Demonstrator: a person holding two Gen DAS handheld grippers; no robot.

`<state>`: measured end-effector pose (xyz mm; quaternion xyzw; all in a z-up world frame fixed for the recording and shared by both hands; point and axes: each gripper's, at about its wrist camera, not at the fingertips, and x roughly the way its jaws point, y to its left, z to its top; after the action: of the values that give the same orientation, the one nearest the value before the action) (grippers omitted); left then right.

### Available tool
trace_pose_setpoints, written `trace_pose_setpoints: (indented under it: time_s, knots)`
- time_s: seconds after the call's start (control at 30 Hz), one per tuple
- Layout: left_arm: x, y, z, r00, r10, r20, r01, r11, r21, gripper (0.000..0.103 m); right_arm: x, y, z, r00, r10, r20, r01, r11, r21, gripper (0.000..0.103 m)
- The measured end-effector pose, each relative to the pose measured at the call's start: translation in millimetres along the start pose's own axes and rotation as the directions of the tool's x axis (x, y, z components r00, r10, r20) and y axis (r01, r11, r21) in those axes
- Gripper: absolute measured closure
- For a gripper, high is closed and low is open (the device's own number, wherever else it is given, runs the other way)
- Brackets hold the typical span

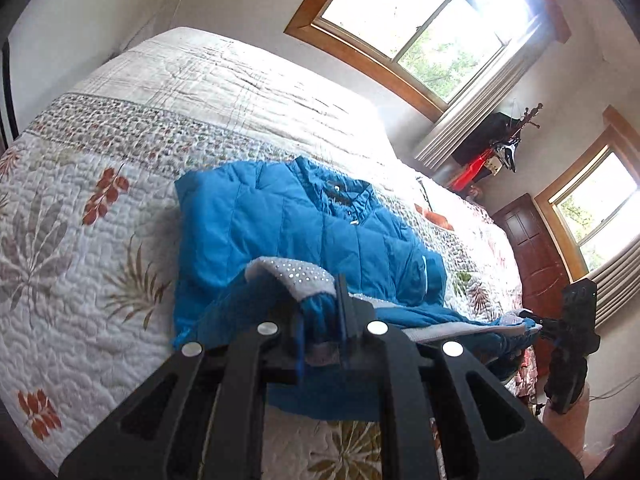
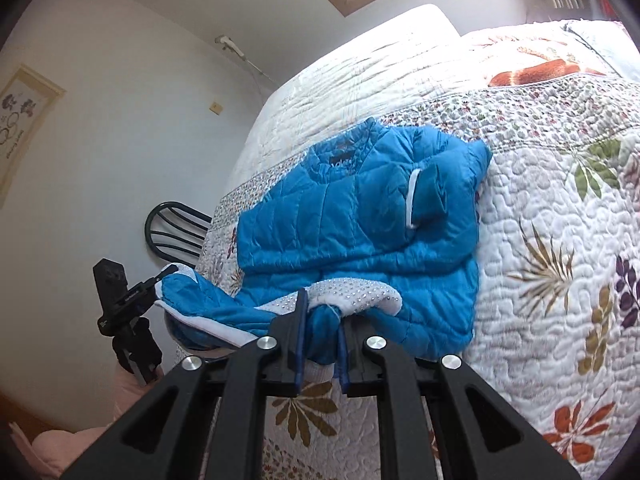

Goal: Fold large clothes
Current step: 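Lift the hem with both tools and fold it toward the collar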

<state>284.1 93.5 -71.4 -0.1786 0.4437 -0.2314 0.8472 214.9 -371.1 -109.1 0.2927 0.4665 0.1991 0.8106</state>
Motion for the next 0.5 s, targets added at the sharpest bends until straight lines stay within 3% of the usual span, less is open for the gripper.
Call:
trace_pose_setpoints:
  time_s: [0.23, 0.5]
  knots:
    - [79, 8, 81, 1.0, 0.003, -0.021, -0.004, 0.999, -0.046, 0.092, 44, -33, 83, 1.0, -0.008, -0.009, 0.009, 0.996, 0.088, 0.091]
    - [178, 35, 131, 0.99, 0.113, -0.081, -0.121, 0.988, -0.099, 0.092, 103, -92, 154, 0.999, -0.02, -0.031, 0.026, 0.978, 0.205, 0.091]
